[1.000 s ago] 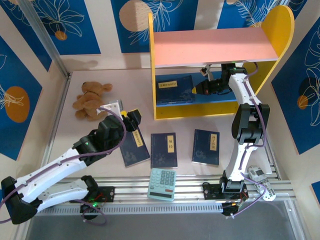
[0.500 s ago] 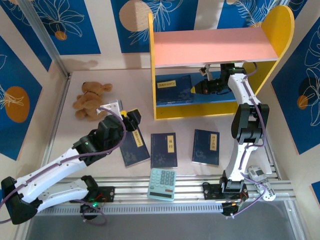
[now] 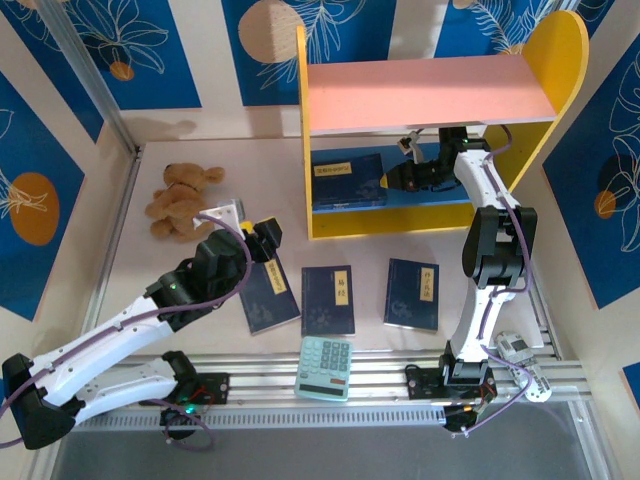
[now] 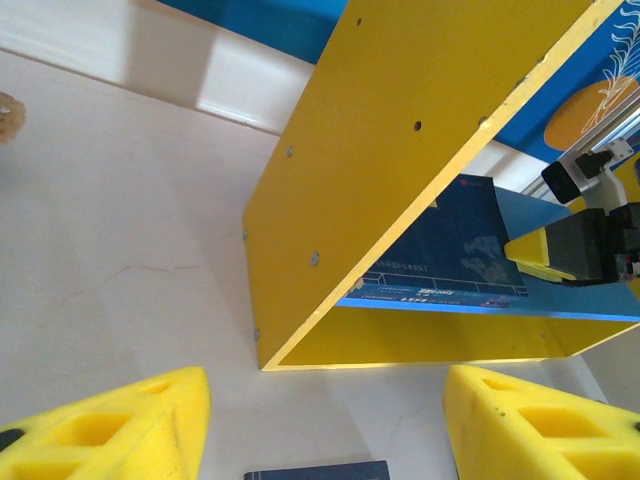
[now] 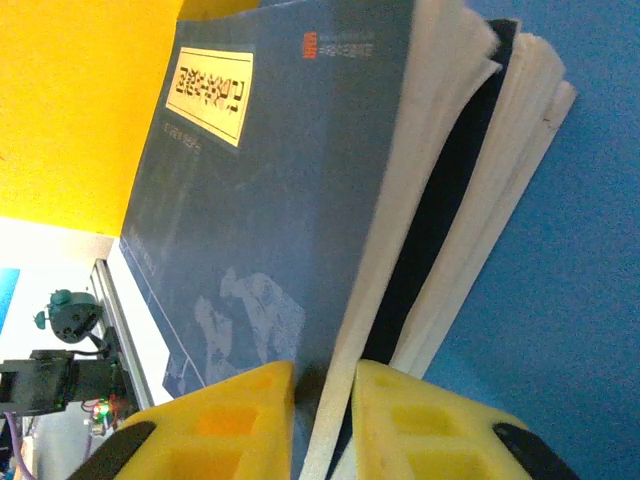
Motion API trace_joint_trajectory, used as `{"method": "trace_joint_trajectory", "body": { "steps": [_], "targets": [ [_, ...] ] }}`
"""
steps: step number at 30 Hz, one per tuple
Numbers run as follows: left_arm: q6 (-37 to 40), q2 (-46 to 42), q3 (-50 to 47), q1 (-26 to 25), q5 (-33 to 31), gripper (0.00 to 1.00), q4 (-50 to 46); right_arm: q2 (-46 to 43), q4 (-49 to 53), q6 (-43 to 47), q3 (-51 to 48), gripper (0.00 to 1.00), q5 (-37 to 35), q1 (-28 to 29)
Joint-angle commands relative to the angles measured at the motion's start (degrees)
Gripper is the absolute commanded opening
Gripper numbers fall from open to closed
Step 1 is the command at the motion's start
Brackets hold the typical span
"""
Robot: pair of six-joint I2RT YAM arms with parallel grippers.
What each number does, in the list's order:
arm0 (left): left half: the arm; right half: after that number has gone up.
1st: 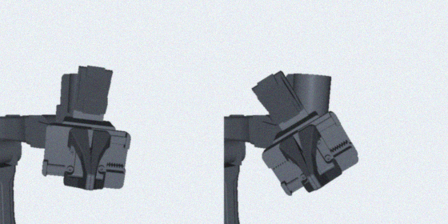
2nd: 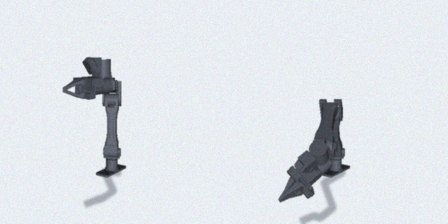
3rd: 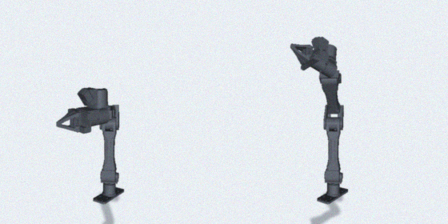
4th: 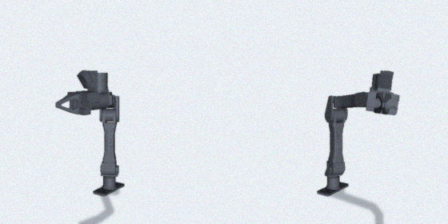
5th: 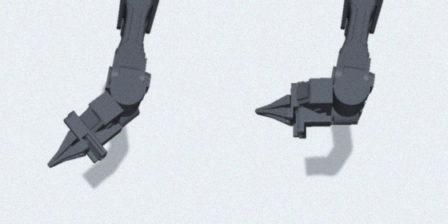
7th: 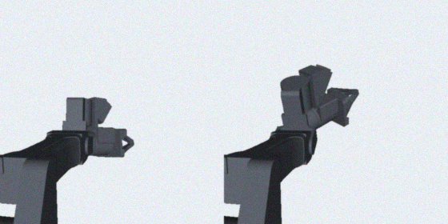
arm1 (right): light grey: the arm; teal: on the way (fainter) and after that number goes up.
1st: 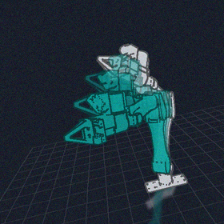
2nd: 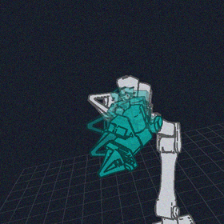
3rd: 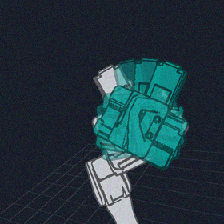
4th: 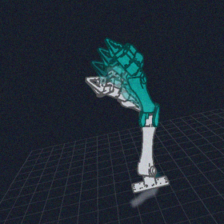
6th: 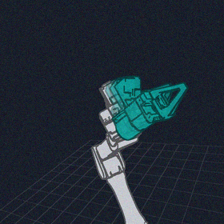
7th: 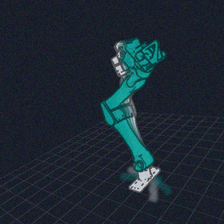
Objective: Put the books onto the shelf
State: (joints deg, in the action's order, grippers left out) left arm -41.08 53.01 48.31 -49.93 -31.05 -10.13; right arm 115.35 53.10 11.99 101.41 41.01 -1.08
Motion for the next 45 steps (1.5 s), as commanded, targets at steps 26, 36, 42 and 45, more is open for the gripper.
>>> {"method": "trace_joint_trajectory", "body": {
  "steps": [26,36,42,45],
  "targets": [
    [1.27,4.45,0.89,2.25,6.94,0.67,-9.18,-40.51,-32.44,-29.92,-48.3,0.48,-20.37,2.01],
    [-3.24,6.5,-2.65,2.16,12.82,0.66,-14.99,-50.29,-34.1,-41.61,-62.84,0.49,-31.4,18.33],
    [-7.54,3.49,-11.59,1.44,15.13,0.64,-12.06,-53.5,-37.67,-45.04,-69.87,0.49,-33.78,25.11],
    [-6.84,3.55,-14.44,1.2,16.14,0.65,-9.87,-54.54,-37.88,-45.68,-71.85,0.49,-35.05,27.85]
  ]
}}
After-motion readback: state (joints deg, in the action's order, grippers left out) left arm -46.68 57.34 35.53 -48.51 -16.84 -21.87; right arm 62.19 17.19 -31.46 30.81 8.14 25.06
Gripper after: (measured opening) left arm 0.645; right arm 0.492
